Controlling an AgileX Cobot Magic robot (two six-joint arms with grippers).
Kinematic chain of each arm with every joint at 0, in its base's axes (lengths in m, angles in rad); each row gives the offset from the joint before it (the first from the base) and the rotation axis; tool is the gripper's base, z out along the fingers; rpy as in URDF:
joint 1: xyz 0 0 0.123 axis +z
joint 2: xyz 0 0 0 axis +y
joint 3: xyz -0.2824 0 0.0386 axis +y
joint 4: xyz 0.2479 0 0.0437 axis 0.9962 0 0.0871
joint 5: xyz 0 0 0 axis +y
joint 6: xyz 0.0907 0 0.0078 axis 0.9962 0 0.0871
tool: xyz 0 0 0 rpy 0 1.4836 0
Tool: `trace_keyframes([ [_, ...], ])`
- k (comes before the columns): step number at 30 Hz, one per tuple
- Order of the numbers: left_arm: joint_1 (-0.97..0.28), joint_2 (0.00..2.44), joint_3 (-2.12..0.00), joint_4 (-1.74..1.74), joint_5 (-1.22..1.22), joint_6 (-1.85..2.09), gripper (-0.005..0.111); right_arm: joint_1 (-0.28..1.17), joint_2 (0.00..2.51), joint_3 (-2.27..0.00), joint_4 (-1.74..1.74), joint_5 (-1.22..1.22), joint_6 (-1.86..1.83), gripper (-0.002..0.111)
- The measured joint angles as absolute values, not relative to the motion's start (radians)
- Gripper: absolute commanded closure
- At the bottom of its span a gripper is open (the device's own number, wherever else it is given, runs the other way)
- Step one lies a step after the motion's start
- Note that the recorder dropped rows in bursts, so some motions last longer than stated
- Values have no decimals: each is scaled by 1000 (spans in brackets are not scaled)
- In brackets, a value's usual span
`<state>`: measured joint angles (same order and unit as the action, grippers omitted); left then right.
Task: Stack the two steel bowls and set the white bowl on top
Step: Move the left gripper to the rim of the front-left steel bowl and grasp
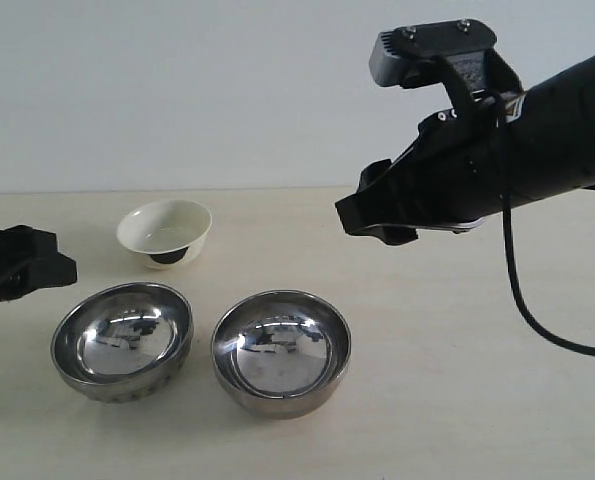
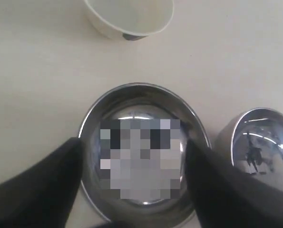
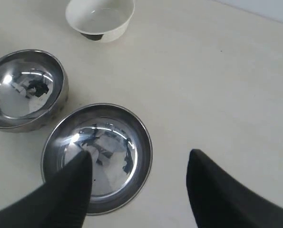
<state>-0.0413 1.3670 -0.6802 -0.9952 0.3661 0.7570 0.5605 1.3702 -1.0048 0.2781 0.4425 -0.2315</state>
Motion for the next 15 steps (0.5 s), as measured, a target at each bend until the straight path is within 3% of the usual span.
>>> trace_keyframes([
  [15,-41,1522,-756,-768,360,559,49,560,1370,-1005,276,466,-232,56],
])
